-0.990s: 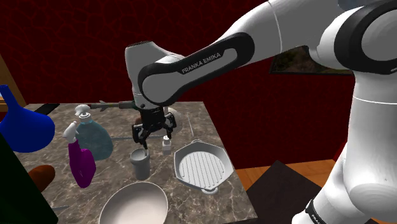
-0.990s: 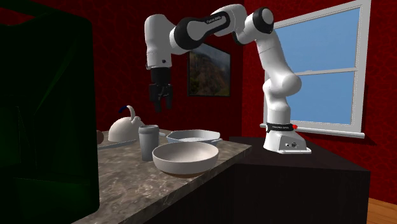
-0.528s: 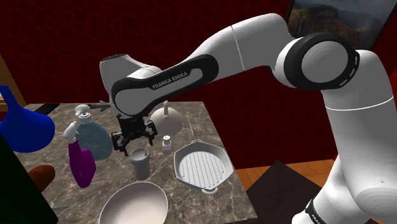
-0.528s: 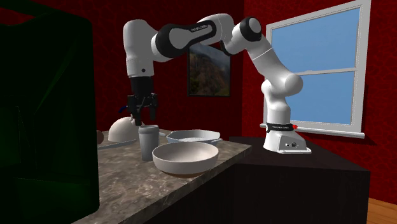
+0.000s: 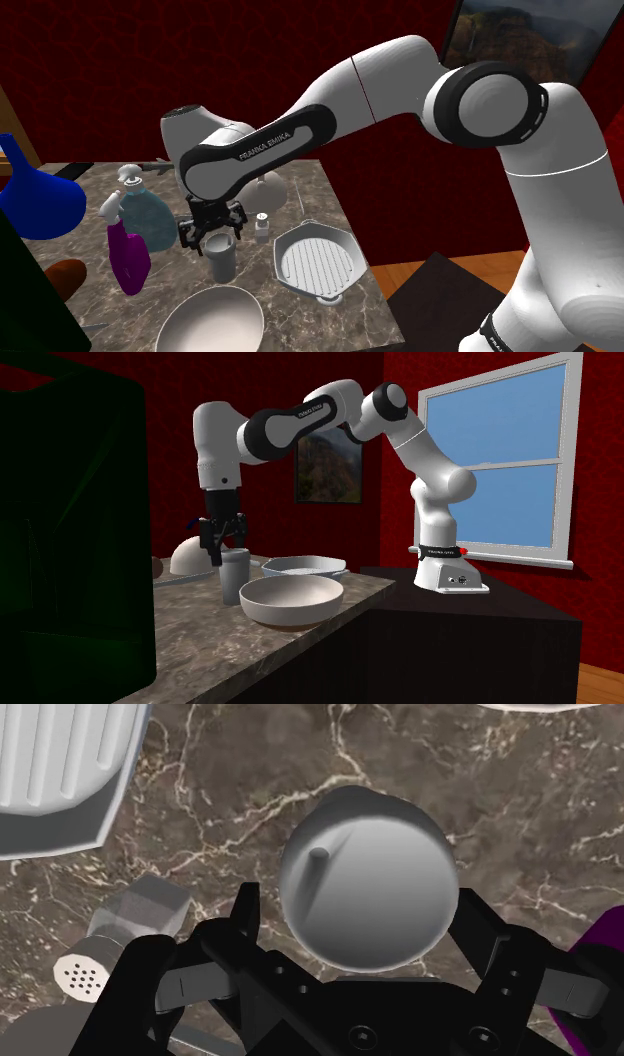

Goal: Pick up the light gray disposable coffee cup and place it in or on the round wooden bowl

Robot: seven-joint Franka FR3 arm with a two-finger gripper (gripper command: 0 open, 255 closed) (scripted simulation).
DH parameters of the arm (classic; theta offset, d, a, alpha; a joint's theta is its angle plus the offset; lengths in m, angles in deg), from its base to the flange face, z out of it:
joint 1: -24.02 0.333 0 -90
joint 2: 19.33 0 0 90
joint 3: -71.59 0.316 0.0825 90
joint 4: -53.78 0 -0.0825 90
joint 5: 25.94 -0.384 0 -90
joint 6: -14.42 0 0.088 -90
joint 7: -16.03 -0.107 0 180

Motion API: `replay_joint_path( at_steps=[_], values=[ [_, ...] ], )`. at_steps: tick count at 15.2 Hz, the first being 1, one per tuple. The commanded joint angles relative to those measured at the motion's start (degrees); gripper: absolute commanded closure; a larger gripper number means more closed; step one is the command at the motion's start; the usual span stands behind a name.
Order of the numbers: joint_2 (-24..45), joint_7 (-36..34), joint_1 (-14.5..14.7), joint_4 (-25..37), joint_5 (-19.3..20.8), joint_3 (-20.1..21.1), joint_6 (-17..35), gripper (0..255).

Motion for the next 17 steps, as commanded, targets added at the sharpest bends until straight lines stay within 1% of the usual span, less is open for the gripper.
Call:
replay_joint_path(
  at_steps=[1, 6, 7, 17],
  values=[
    [0.1, 0.0, 0.0, -0.2, 0.1, 0.0, 0.3, 0],
    [0.1, 0.0, 0.0, -0.2, 0.1, 0.0, 0.3, 0],
    [0.1, 0.0, 0.0, -0.2, 0.1, 0.0, 0.3, 255],
    [-0.3, 0.1, -0.1, 0.0, -0.1, 0.1, -0.2, 255]
  ],
)
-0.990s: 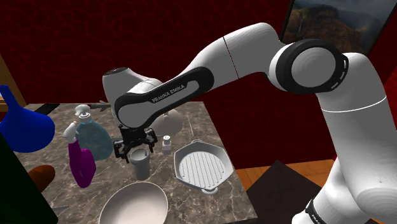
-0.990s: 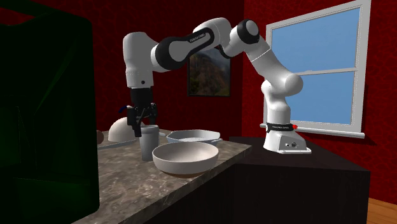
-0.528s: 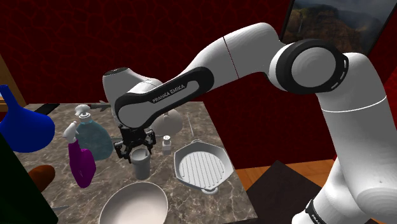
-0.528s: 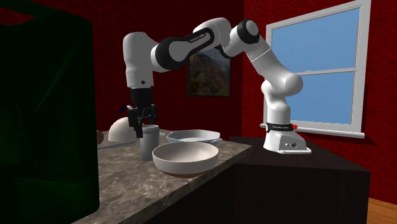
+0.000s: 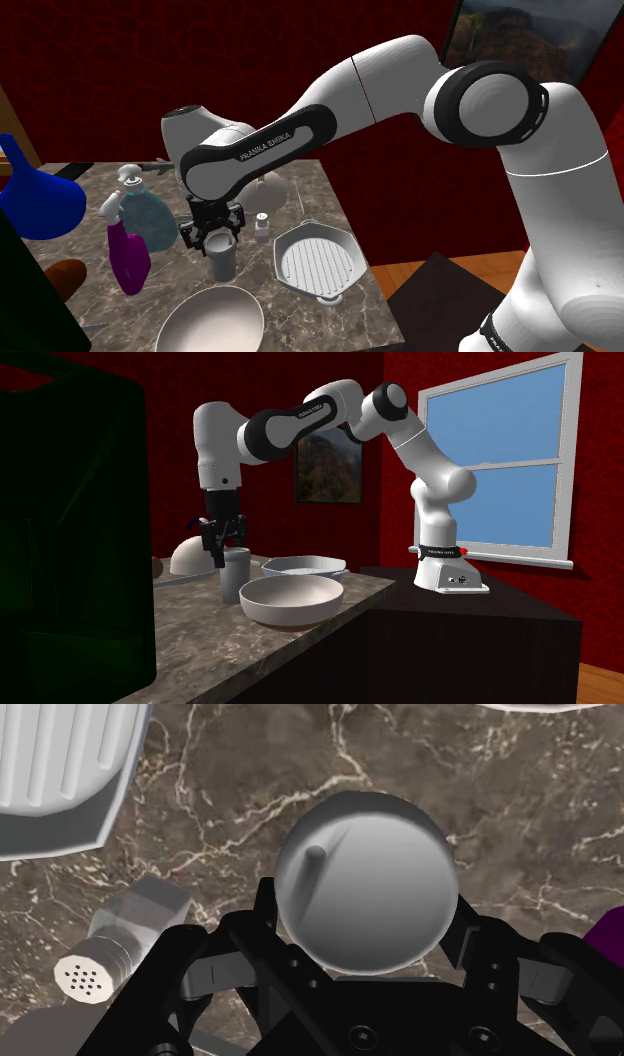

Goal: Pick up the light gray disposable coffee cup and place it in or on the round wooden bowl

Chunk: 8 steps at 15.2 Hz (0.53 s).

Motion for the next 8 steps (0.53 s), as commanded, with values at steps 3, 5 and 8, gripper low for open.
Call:
replay_joint_path(
  at_steps=[3, 5, 8],
  values=[
    [-1.2, 0.4, -0.1, 1.0, -0.5, 0.3, -2.1, 255],
    [-1.8, 0.6, -0.2, 1.6, -0.8, 0.5, -3.3, 255],
    [-2.7, 0.9, -0.2, 2.5, -1.2, 0.7, -5.1, 255]
  ],
)
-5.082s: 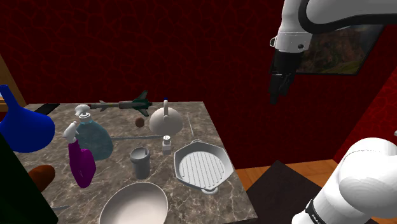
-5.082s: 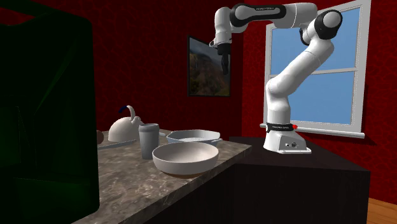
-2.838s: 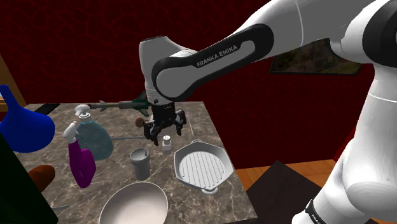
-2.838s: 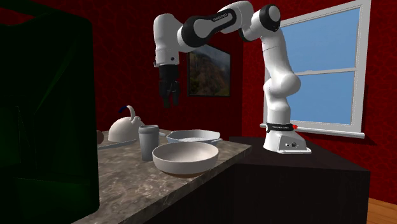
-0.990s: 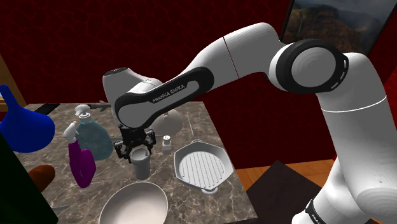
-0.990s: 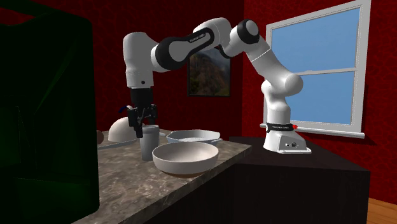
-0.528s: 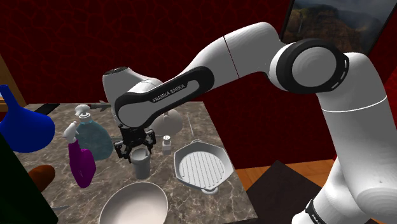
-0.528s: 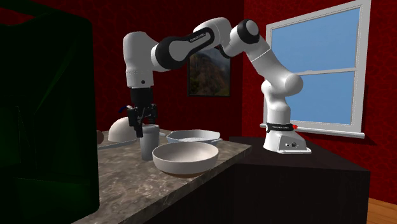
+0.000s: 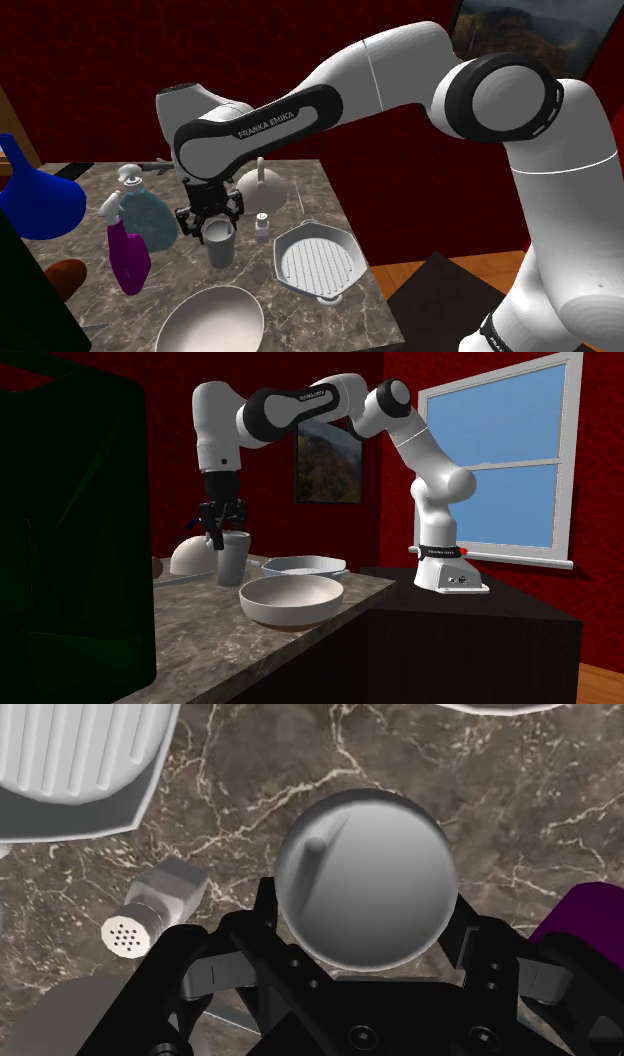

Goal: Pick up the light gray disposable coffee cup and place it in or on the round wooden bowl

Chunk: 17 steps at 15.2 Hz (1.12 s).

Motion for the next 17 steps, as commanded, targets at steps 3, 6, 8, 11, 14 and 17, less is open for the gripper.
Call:
replay_joint_path(
  at_steps=[3, 6, 8, 11, 14, 17],
  values=[
    [-1.2, 0.3, 0.0, 1.4, -0.5, 0.3, -2.5, 255],
    [-1.9, 0.6, 0.0, 2.6, -0.8, 0.5, -4.4, 255],
    [-2.3, 0.8, 0.0, 3.6, -1.0, 0.6, -5.7, 255],
    [-2.8, 1.0, 0.1, 5.1, -1.3, 0.7, -7.7, 255],
    [-3.2, 1.3, 0.2, 6.8, -1.5, 0.9, -9.8, 255],
    [-4.7, 0.5, 0.6, 6.3, -2.0, 1.3, -10.7, 255]
  ],
)
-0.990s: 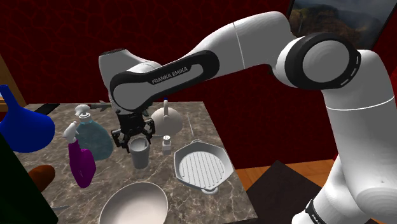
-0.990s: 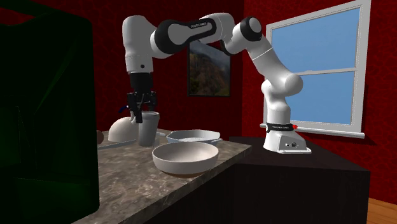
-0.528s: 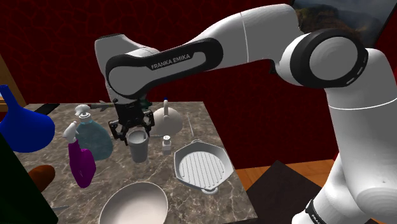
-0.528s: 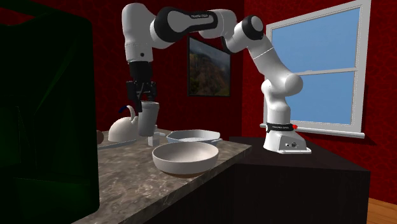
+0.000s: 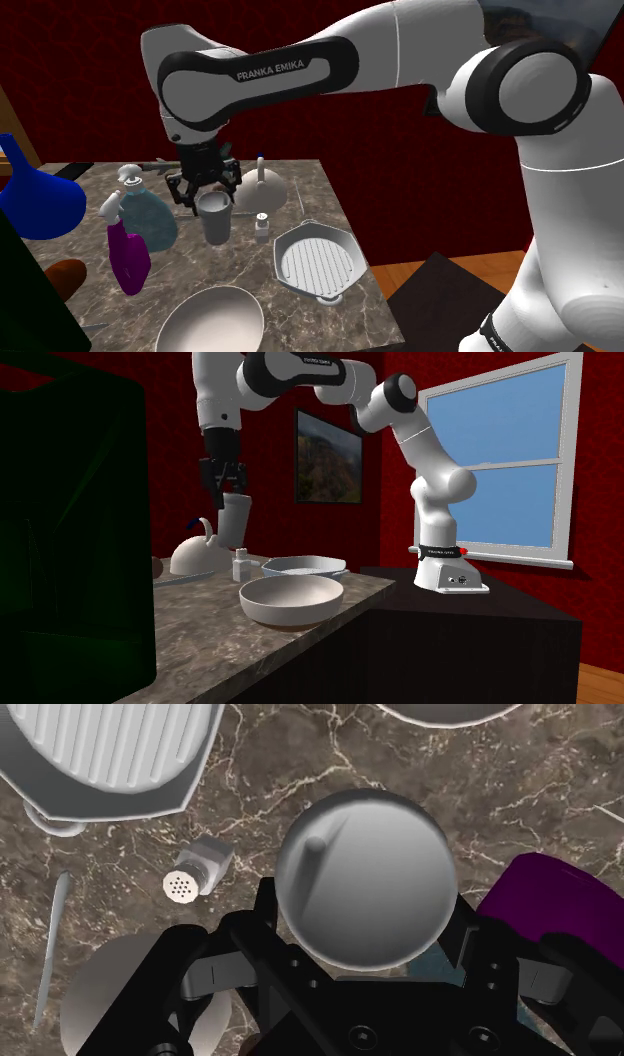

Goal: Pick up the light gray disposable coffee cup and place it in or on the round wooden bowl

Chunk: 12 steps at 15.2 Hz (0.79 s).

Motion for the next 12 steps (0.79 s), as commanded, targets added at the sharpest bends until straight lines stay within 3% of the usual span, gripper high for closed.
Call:
replay_joint_path(
  at_steps=[1, 12],
  values=[
    [-2.2, -1.5, 0.5, -2.5, -0.6, 0.7, 0.3, 255],
    [-12.1, -12.1, 5.8, -13.7, -4.1, 5.5, 1.4, 255]
  ],
)
